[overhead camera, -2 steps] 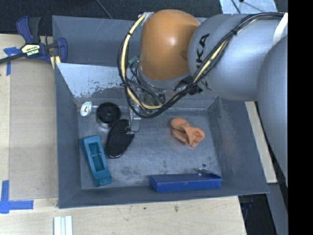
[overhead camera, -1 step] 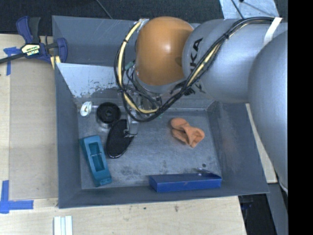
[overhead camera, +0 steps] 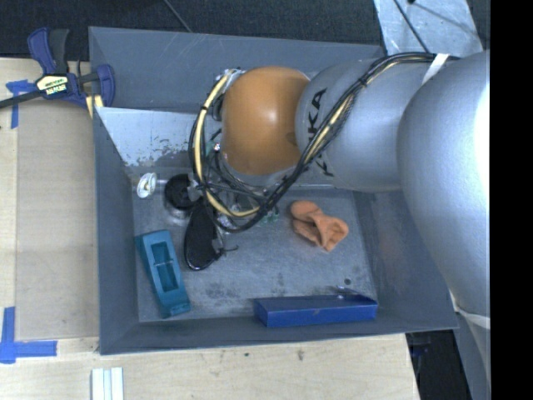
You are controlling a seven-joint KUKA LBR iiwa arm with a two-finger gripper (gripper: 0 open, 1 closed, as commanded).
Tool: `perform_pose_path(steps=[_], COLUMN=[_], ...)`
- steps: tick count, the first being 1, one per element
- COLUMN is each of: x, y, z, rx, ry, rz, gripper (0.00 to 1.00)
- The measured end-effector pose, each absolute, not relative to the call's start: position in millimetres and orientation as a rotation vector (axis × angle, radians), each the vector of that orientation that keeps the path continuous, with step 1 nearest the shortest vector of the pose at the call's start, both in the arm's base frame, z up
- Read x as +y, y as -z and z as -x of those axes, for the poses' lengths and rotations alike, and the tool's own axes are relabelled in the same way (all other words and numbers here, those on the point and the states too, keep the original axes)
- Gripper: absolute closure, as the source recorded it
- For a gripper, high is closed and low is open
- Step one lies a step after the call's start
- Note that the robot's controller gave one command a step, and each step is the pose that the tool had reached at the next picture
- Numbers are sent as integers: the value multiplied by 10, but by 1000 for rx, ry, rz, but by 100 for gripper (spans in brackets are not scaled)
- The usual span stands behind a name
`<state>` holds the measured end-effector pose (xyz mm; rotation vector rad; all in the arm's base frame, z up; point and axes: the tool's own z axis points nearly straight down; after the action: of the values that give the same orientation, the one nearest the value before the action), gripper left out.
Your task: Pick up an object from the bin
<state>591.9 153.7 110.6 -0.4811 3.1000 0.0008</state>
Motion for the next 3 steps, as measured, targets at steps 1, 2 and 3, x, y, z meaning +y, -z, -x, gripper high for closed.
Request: perform_pose_path(steps=[1,2,3], x=[1601,1601,1602], y=[-866,-866,-867], z=[-6090,-6091,-6091], rx=[3066,3067,3067], ry=[0,-1,-1], rz=[632,631,630], gripper=[100,100,100])
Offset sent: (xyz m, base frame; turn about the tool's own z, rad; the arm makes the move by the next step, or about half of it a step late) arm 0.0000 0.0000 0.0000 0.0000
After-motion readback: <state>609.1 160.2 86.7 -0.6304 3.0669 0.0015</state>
